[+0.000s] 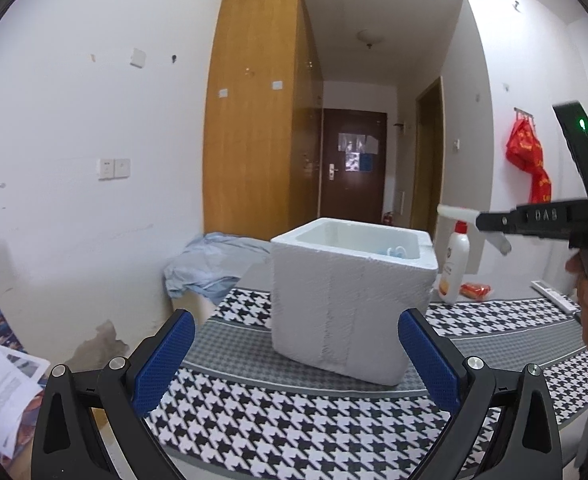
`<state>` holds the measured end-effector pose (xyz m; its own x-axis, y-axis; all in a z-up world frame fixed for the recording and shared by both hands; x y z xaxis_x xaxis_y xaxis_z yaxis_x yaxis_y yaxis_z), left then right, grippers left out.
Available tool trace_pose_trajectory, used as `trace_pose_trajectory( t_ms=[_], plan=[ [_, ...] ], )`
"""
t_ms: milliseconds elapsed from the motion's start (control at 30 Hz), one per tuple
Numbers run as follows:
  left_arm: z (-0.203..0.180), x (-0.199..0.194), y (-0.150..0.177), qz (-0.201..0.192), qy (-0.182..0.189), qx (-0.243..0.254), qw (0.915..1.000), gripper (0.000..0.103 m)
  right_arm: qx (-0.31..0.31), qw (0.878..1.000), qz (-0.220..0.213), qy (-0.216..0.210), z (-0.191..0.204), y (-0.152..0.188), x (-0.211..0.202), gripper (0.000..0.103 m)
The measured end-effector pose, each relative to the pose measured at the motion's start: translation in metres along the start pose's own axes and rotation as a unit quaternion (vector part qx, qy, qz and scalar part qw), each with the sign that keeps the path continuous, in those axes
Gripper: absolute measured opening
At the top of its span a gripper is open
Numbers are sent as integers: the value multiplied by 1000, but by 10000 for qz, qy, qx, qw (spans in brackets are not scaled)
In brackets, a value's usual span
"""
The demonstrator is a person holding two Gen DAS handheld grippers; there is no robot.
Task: Organize soft objects
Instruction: 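Carry the foam tube with the right gripper over the foam box, then lower the foam tube into the foam box and open the right gripper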
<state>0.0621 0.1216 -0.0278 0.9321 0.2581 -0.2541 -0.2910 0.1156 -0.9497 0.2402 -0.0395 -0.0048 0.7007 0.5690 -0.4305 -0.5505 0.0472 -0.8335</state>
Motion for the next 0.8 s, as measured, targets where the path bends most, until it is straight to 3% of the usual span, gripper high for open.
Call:
trace_pose_trajectory(
  t_ms=[800],
  plan=[
    [19,-27,27,224,-525,-265,9980,102,-486,9971,376,-442,50,-16,49,18]
  ],
)
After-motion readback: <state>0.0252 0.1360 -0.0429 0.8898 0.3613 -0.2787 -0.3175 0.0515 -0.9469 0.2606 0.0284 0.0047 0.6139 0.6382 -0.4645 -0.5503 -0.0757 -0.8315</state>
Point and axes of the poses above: each gripper's, at about its wrist camera, not at the fingertips, and x roughly the way its jaws point, z to its left, y to its underside, the point moved 6 cm from there along x, roughly the way its jaws point, and after that the axes turned 13 degrees about x, right-handed, at the moved point
